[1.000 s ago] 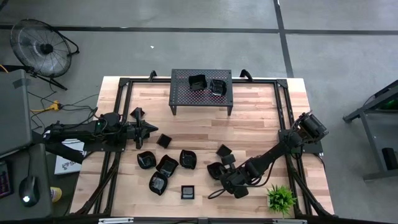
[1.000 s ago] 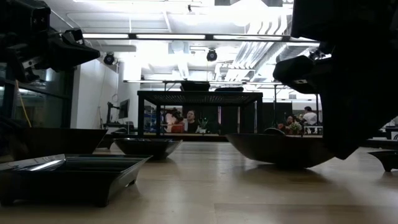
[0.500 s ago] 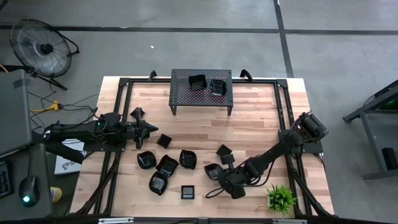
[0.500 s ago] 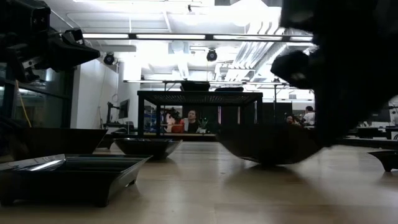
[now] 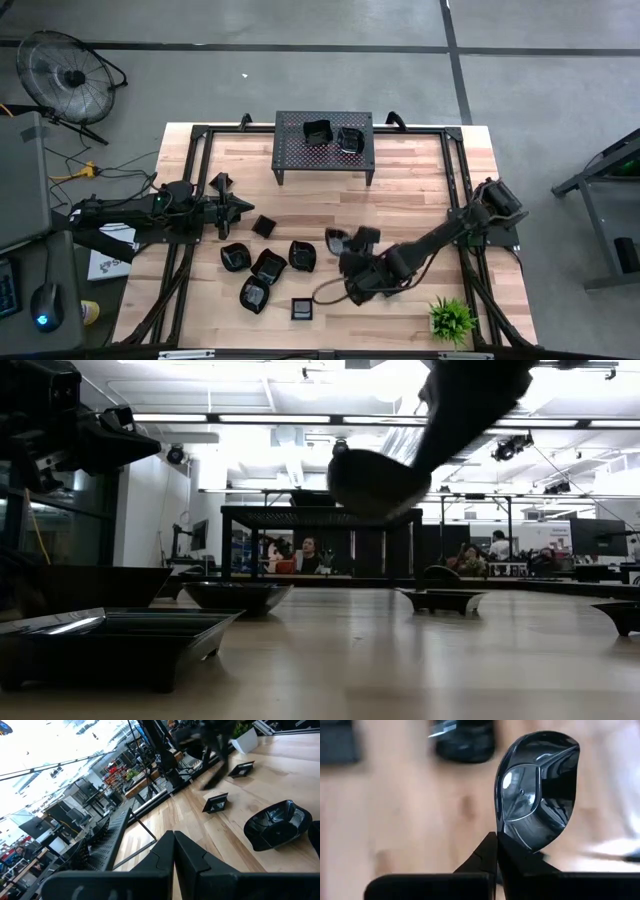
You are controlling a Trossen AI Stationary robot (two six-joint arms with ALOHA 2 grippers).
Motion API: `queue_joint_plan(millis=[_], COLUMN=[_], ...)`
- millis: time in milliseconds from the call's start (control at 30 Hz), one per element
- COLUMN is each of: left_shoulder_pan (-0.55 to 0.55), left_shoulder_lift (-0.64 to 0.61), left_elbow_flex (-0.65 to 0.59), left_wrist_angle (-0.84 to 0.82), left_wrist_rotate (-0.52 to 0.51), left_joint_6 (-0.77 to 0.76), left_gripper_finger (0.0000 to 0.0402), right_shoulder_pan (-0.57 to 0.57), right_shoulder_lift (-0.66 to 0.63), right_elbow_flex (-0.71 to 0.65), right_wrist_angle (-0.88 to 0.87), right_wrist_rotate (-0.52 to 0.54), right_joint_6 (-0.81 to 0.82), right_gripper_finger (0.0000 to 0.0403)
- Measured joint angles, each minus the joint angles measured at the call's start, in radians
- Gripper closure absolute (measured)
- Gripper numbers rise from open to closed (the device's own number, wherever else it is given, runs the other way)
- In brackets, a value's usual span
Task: Pick & Place Mini shaped plates
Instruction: Stack the leaf-shaped plate on top of the leaf-shaped plate on the shelf
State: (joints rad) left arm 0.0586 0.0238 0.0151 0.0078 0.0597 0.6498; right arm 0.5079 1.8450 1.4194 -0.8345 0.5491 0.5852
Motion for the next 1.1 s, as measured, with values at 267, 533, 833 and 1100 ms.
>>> queue_joint_plan(millis=[267, 533, 833, 1100], left_shoulder_pan=[0.000, 0.000, 0.000, 0.000], left_shoulder_lift=[0.000, 0.000, 0.000, 0.000], left_elbow_flex=[0.000, 0.000, 0.000, 0.000], left_wrist_angle=[0.000, 0.000, 0.000, 0.000], left_wrist_rotate=[0.000, 0.000, 0.000, 0.000], left_joint_6=[0.000, 0.000, 0.000, 0.000], left_gripper_finger=[0.0399, 0.0399, 0.0399, 0.0399], right_shoulder_pan=[-0.091, -0.180, -0.252, -0.322], right_shoulder_lift=[0.000, 0.000, -0.045, -0.150], right_elbow_flex=[0.152, 0.242, 0.285, 0.285], right_wrist_angle=[-0.181, -0.275, -0.327, -0.419], right_wrist_rotate=[0.106, 0.099, 0.076, 0.069], right_joint_6=[0.089, 0.064, -0.006, -0.081], right_gripper_finger=[0.0403, 0.0403, 0.0402, 0.0402])
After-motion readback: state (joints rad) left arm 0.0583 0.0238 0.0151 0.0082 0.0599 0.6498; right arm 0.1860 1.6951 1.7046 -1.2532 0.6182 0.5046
